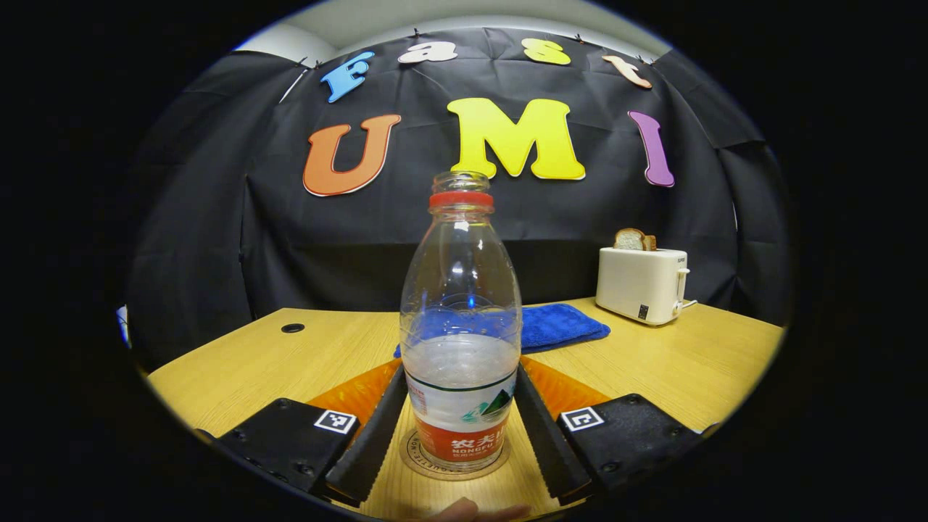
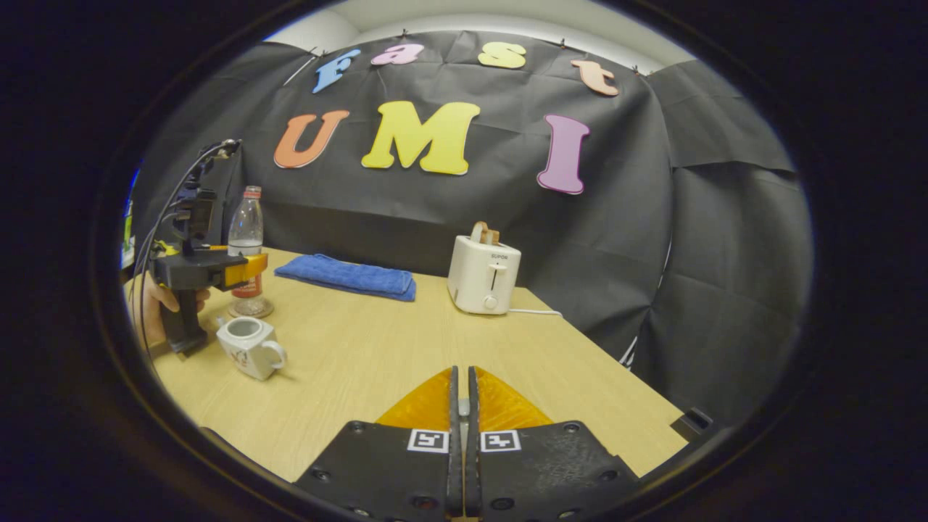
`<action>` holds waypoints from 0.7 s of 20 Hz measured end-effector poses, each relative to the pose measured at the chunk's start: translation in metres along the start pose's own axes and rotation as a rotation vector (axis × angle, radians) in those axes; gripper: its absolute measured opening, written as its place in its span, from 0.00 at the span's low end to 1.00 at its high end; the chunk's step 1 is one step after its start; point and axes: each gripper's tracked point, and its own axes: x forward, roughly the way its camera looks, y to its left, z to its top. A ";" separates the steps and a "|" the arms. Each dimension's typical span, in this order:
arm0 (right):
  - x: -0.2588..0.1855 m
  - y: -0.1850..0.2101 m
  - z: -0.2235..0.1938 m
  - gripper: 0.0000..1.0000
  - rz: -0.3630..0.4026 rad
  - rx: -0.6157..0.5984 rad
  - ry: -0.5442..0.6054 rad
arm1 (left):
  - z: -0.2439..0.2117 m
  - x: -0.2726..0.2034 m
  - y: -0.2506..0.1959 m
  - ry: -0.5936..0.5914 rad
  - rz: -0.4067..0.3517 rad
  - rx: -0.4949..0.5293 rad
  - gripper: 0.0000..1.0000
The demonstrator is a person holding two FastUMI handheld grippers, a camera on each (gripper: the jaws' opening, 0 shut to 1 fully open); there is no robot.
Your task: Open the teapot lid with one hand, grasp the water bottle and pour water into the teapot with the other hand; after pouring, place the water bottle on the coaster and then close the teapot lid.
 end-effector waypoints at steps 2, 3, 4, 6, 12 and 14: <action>-0.001 0.000 0.001 0.01 -0.002 -0.001 -0.002 | 0.001 -0.002 0.002 0.003 0.006 0.005 0.93; -0.001 0.000 0.001 0.01 -0.005 -0.005 -0.003 | 0.002 -0.005 0.004 -0.001 0.009 0.002 0.93; -0.002 0.000 0.001 0.01 -0.008 -0.009 -0.004 | 0.004 -0.007 0.002 -0.001 0.001 -0.007 0.93; -0.004 0.003 0.004 0.01 0.004 -0.007 -0.007 | 0.005 -0.013 0.000 0.000 -0.006 -0.018 0.93; -0.012 0.010 0.012 0.01 0.009 -0.014 -0.029 | 0.002 -0.041 0.001 0.004 -0.017 0.007 0.93; -0.016 0.015 0.017 0.01 0.013 -0.015 -0.042 | -0.004 -0.052 0.002 0.022 -0.017 0.028 0.93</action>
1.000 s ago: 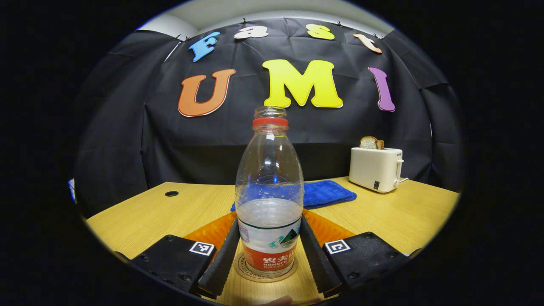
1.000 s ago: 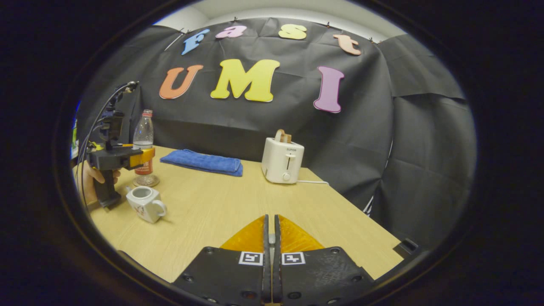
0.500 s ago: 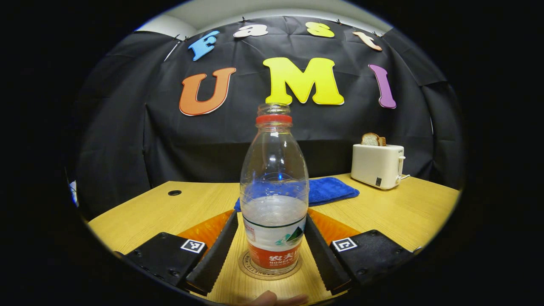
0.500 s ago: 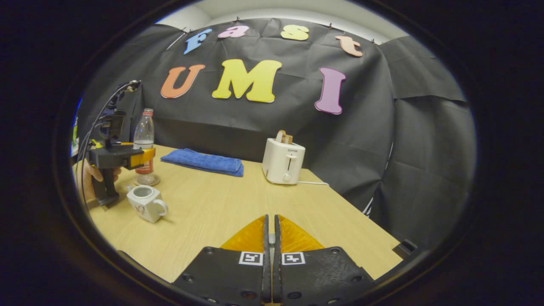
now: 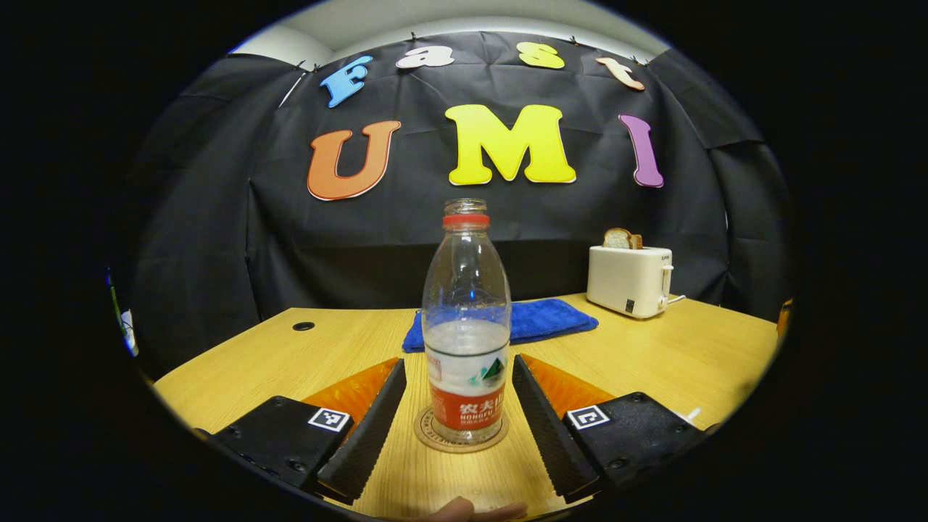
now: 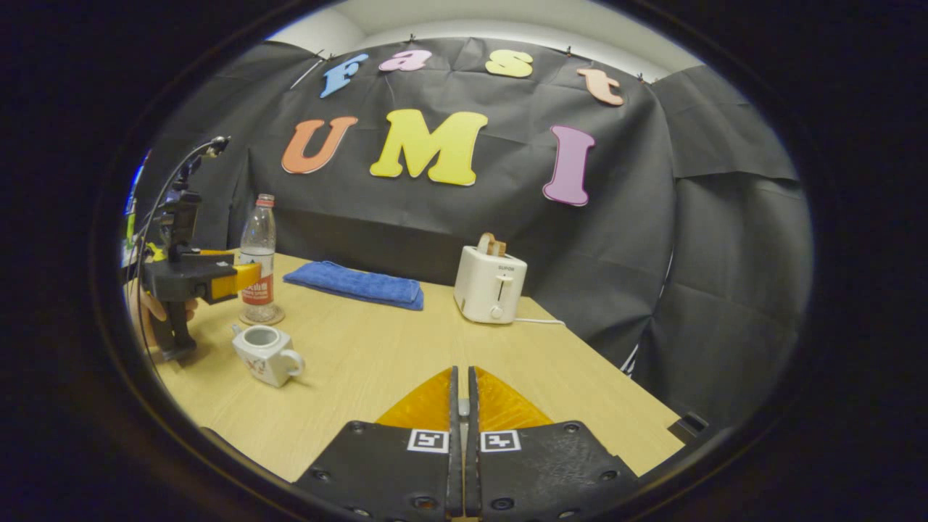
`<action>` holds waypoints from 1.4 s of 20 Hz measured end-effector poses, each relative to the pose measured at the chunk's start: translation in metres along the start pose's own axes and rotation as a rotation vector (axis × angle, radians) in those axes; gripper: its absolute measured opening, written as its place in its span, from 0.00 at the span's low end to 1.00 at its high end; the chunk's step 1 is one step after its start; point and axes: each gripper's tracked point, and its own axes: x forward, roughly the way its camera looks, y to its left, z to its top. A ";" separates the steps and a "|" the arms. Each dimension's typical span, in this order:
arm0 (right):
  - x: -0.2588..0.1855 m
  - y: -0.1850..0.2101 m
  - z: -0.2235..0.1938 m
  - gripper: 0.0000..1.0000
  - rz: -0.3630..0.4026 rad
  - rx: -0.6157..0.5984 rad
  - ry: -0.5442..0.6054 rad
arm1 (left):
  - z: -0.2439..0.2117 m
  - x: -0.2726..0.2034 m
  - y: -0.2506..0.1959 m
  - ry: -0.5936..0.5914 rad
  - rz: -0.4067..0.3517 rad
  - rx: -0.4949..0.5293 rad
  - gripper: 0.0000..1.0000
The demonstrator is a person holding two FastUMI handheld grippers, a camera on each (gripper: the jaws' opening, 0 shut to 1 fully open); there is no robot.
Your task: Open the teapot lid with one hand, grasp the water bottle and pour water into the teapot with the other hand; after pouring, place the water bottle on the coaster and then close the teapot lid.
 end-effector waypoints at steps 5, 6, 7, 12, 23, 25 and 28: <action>-0.008 0.021 0.006 0.01 0.032 -0.019 -0.030 | 0.011 -0.040 0.003 -0.002 0.009 0.042 0.93; -0.008 0.026 0.007 0.01 0.043 -0.016 -0.037 | 0.015 -0.048 0.003 -0.003 0.011 0.044 0.93; -0.007 0.034 0.008 0.01 0.069 -0.007 -0.039 | 0.016 -0.058 0.004 0.003 0.012 0.048 0.93; 0.007 0.060 0.018 0.02 0.166 0.036 -0.018 | 0.023 -0.105 0.022 0.015 0.058 0.001 0.93; 0.022 0.145 0.055 0.02 0.349 0.099 -0.008 | 0.020 -0.166 0.036 0.093 0.066 0.017 0.93; 0.025 0.155 0.060 0.02 0.365 0.122 -0.006 | 0.029 -0.174 0.049 0.073 0.088 0.039 0.93; 0.032 0.172 0.062 0.04 0.383 0.145 -0.002 | 0.038 -0.185 0.067 0.083 0.135 0.032 0.93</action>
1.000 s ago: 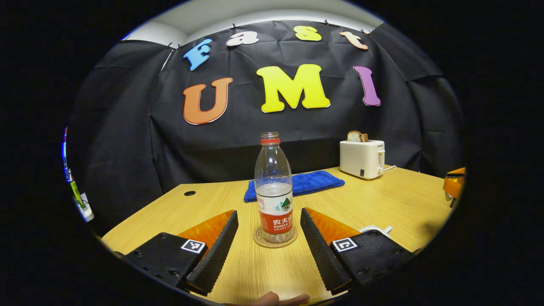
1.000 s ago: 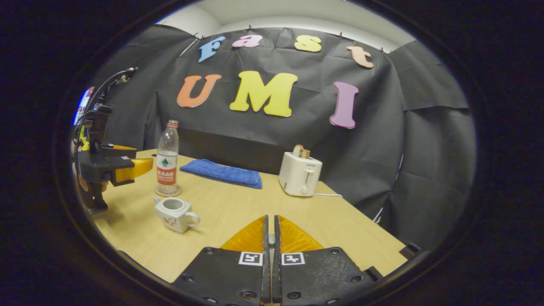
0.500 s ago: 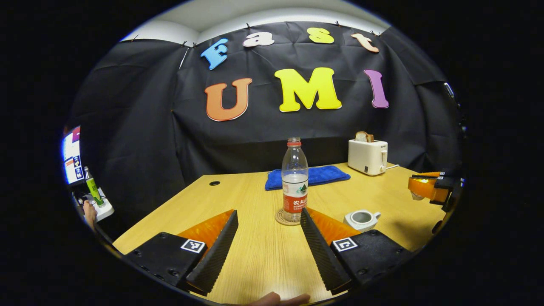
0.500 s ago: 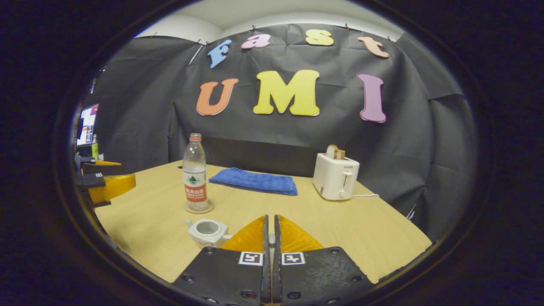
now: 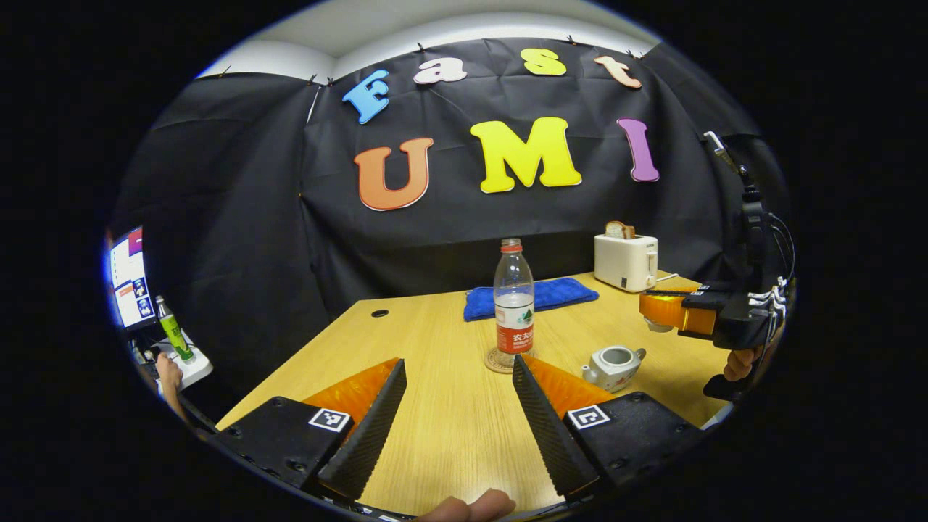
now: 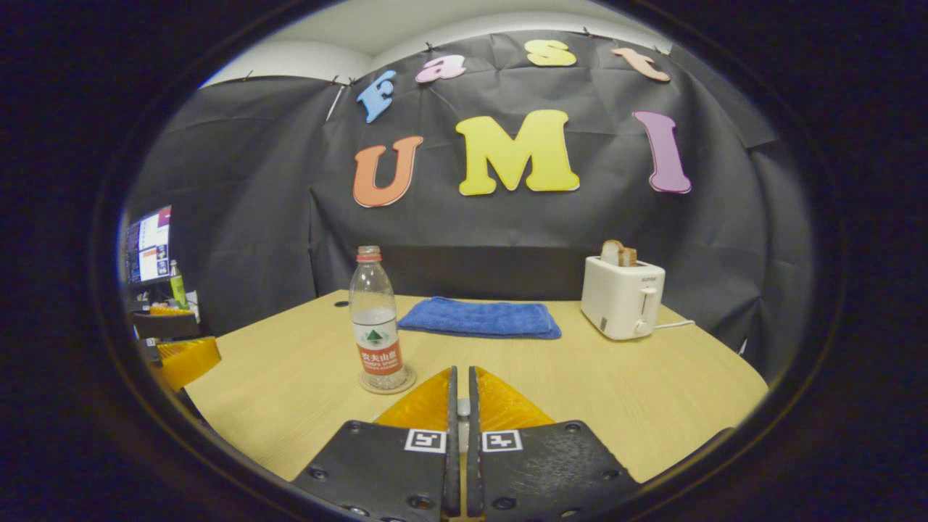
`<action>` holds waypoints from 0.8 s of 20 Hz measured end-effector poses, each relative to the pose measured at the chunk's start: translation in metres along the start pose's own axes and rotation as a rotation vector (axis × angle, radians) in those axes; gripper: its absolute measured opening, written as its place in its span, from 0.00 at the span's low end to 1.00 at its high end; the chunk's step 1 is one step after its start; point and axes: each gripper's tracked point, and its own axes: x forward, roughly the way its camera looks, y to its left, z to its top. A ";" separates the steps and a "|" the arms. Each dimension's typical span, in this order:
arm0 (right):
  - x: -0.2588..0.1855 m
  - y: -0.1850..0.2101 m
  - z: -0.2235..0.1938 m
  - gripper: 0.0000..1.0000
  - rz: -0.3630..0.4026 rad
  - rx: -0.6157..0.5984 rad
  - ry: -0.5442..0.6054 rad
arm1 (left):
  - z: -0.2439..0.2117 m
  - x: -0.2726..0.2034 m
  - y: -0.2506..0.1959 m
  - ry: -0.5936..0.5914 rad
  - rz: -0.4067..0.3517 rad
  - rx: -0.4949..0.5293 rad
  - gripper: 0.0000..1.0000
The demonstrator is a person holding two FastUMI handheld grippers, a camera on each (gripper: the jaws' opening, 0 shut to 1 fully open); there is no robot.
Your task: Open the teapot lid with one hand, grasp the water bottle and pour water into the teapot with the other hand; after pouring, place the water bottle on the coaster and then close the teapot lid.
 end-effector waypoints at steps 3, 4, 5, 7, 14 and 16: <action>0.010 0.009 -0.005 0.04 0.015 0.024 0.002 | 0.017 -0.016 0.000 -0.032 -0.024 -0.055 0.94; 0.013 0.013 -0.010 0.04 0.026 0.028 0.009 | 0.023 -0.020 0.002 -0.044 -0.030 -0.062 0.94; 0.015 0.017 -0.013 0.04 0.036 0.032 0.013 | 0.029 -0.023 0.004 -0.059 -0.028 -0.064 0.94; 0.023 0.021 -0.021 0.04 0.042 0.027 0.039 | 0.033 -0.028 0.011 -0.076 -0.023 -0.072 0.94; 0.033 0.027 -0.039 0.04 0.028 -0.003 0.073 | 0.033 -0.024 0.020 -0.085 -0.005 -0.042 0.95; 0.035 0.031 -0.040 0.06 0.024 -0.011 0.077 | 0.032 -0.024 0.016 -0.084 -0.017 -0.044 0.95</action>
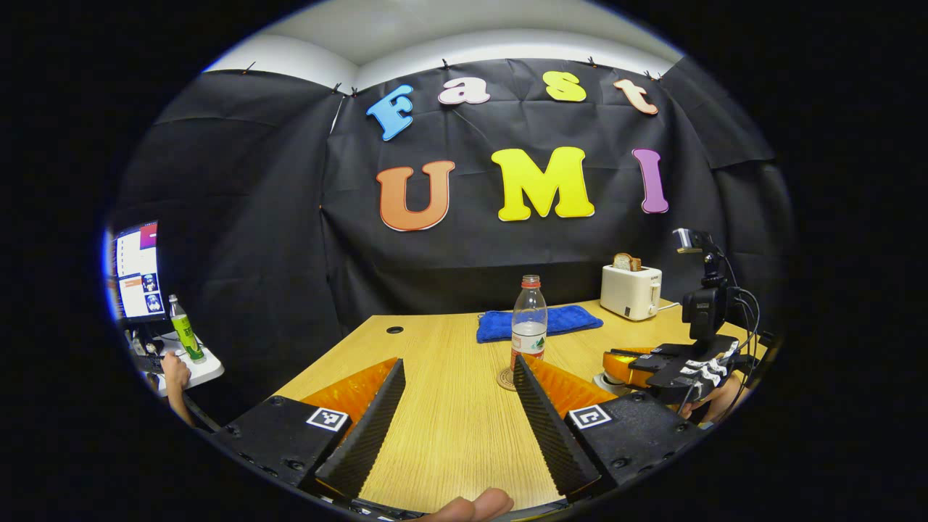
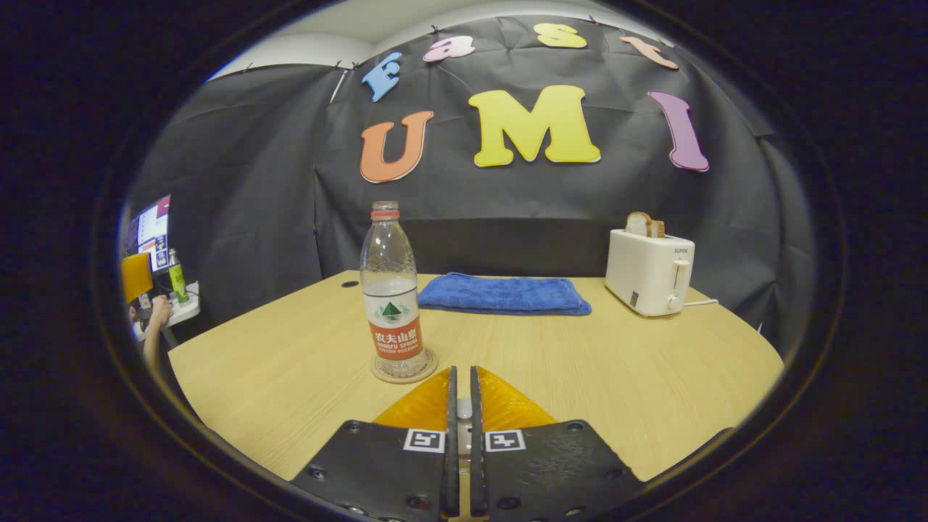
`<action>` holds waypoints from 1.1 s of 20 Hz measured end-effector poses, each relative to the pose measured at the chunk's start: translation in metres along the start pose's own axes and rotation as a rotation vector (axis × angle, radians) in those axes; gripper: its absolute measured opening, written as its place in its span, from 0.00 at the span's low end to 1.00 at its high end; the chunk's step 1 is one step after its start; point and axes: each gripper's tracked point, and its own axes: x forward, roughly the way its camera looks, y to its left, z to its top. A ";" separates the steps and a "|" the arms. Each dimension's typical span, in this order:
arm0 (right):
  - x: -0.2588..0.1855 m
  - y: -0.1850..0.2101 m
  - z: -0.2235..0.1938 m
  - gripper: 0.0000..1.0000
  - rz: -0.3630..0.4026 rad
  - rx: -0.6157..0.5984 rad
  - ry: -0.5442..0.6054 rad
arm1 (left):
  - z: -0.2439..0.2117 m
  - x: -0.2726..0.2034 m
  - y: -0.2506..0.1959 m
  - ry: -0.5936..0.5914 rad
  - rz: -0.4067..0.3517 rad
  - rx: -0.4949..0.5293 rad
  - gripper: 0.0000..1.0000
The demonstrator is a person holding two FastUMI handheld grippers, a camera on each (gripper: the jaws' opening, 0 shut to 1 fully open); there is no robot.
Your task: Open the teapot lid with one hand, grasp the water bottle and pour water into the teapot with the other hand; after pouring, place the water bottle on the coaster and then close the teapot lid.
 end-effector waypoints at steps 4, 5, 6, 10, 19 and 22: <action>-0.001 0.002 0.004 0.06 0.003 -0.024 -0.020 | 0.000 0.001 -0.001 -0.001 -0.003 0.006 0.95; 0.001 0.002 0.006 0.06 0.001 -0.030 -0.026 | -0.001 0.002 0.000 -0.001 -0.003 0.005 0.95; -0.001 0.002 0.006 0.06 -0.004 -0.037 -0.026 | -0.001 0.002 0.000 -0.001 -0.003 0.003 0.95; -0.015 0.001 0.015 0.16 -0.014 -0.077 -0.053 | -0.002 0.003 0.001 0.002 0.003 0.000 0.95; -0.075 0.004 0.025 0.82 -0.008 -0.102 -0.107 | 0.004 -0.001 -0.002 -0.010 0.007 0.001 0.95; -0.095 -0.005 0.023 0.97 -0.022 -0.092 -0.109 | 0.001 0.000 -0.005 0.001 0.012 -0.006 0.95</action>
